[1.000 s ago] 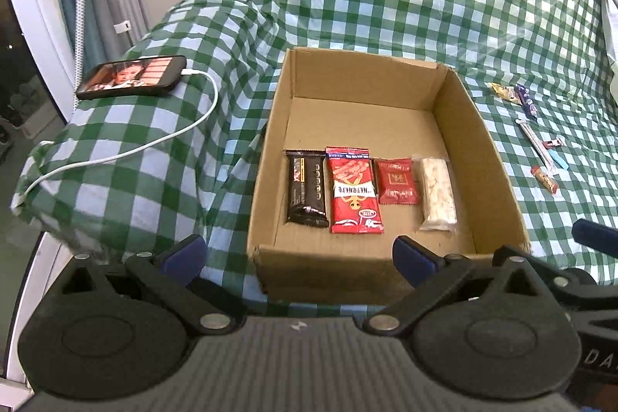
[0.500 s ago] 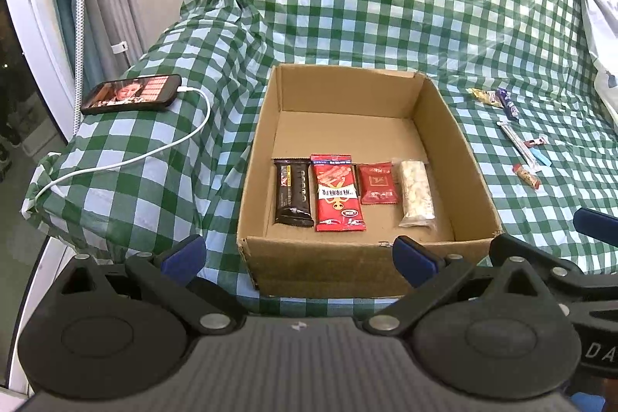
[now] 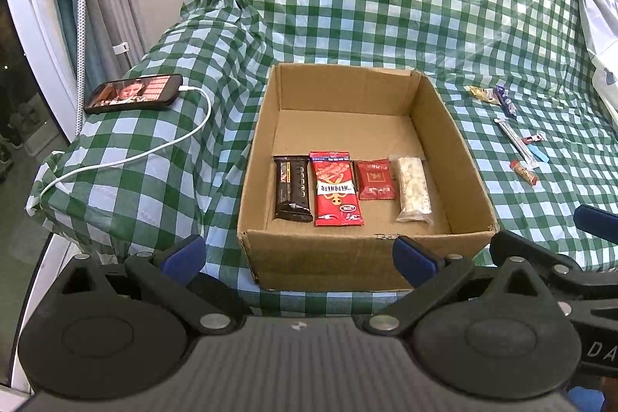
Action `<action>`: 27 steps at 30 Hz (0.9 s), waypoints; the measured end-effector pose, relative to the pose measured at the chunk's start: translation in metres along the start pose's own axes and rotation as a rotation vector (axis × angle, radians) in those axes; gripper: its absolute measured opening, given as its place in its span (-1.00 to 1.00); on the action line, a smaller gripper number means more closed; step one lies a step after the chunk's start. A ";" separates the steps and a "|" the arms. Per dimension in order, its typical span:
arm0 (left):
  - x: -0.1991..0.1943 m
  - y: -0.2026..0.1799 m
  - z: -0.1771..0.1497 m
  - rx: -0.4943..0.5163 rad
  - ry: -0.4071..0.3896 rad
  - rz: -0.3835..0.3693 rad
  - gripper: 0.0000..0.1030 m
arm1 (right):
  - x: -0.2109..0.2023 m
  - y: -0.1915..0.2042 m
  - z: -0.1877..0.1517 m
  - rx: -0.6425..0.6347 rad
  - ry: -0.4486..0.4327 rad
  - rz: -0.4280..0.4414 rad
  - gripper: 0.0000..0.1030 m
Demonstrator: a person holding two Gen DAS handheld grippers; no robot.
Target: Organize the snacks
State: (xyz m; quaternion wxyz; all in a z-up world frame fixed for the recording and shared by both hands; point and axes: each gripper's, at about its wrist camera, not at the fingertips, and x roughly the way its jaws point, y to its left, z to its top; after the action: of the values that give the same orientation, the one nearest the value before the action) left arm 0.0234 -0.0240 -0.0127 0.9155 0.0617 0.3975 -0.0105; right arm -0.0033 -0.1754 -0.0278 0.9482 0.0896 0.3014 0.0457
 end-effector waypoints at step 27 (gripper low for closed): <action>0.027 -0.014 0.005 0.037 0.082 0.015 0.99 | 0.020 -0.012 -0.004 0.060 0.056 0.011 0.96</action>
State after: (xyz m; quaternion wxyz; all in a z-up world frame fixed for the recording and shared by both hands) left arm 0.0448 -0.0373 -0.0303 0.8972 0.0821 0.4339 -0.0085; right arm 0.0113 -0.1836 -0.0445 0.9360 0.1186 0.3284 0.0443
